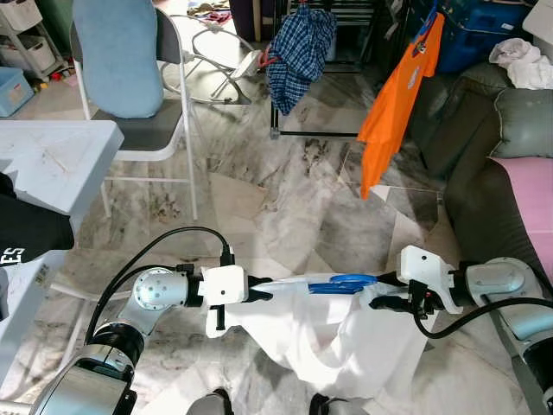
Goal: Hang hanger
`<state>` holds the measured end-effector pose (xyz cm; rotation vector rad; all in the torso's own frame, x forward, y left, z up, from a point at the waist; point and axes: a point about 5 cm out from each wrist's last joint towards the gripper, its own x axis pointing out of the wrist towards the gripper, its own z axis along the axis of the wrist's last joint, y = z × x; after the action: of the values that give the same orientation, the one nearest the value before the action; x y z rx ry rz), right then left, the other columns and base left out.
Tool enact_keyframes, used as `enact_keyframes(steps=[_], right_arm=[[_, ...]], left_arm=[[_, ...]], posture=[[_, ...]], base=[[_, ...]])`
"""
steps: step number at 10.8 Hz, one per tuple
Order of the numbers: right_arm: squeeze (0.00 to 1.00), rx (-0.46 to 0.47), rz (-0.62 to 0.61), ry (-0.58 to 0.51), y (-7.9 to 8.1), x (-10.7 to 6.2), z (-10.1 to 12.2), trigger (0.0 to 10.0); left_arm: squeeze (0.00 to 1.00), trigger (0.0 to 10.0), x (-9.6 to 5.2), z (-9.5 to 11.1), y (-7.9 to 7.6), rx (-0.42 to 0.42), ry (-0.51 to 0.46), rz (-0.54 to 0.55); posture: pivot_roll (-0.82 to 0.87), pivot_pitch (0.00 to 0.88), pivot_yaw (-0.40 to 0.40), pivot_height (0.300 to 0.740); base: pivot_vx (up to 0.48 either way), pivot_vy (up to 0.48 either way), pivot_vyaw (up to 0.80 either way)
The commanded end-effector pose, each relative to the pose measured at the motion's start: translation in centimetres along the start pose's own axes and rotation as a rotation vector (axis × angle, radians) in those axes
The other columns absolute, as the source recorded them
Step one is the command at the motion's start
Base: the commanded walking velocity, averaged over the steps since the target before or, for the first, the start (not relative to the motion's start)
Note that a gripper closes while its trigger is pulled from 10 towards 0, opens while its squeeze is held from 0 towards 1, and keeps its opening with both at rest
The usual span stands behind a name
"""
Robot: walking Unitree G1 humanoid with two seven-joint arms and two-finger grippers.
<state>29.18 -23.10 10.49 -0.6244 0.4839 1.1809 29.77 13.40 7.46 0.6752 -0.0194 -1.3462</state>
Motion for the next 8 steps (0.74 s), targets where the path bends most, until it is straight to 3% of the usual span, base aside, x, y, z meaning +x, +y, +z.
enact_keyframes(steps=[1,8], right_arm=[[0.0,0.018,0.029,0.019,0.35,0.12,-0.48,0.0],[0.0,0.041,0.022,-0.008,0.6,1.02,-0.52,0.0]], left_arm=[[0.0,10.0,0.21,0.6,0.28,0.031,-0.036,0.016],[0.0,10.0,0.26,0.43,0.21,0.022,-0.03,0.03]], posture=[[-0.09,0.184,0.012,0.74],[-0.09,0.181,0.015,0.74]], base=[[0.0,0.0,0.0],[0.0,0.0,0.0]])
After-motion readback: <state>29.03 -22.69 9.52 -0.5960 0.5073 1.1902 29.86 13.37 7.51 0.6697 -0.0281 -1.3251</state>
